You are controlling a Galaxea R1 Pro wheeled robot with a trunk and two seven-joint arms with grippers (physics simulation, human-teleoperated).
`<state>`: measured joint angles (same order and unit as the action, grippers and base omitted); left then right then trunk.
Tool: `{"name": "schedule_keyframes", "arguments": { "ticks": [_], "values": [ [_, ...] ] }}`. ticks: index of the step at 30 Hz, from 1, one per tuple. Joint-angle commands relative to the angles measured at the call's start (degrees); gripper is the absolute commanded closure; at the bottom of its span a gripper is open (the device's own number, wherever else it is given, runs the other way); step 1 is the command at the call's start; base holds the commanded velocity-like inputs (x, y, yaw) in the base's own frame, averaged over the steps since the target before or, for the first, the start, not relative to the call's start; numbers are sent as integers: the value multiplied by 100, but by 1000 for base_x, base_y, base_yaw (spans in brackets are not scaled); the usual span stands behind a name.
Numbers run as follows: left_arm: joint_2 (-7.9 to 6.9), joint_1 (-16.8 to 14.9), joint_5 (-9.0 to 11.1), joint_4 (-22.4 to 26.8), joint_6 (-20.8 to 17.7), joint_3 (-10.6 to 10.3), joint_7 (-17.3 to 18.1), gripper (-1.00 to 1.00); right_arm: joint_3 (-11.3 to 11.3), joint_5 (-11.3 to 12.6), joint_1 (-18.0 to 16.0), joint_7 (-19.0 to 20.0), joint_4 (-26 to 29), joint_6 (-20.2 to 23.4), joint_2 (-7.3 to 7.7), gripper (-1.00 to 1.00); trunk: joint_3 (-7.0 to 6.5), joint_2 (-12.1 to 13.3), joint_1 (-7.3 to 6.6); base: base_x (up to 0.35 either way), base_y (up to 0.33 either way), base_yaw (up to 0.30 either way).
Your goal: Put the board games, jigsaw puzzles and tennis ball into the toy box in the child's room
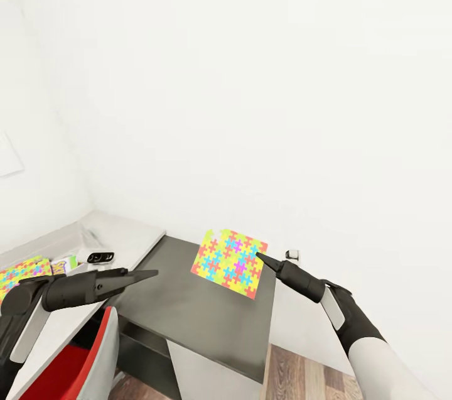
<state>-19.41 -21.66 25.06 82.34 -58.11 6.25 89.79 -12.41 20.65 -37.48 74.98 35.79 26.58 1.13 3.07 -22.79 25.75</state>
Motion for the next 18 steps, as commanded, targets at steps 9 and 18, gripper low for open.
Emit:
{"name": "schedule_keyframes", "arguments": {
  "ticks": [9,18],
  "values": [
    [-10,-5,-2,1,-60,2,21,-100,-7,26,-5,17,-2,58,0,100,13,-13,4,0,0,0],
    [-10,-5,-2,1,-60,2,21,-100,-15,35,-5,19,-5,51,1,100,7,-13,4,-50,-1,12]
  ]
}}
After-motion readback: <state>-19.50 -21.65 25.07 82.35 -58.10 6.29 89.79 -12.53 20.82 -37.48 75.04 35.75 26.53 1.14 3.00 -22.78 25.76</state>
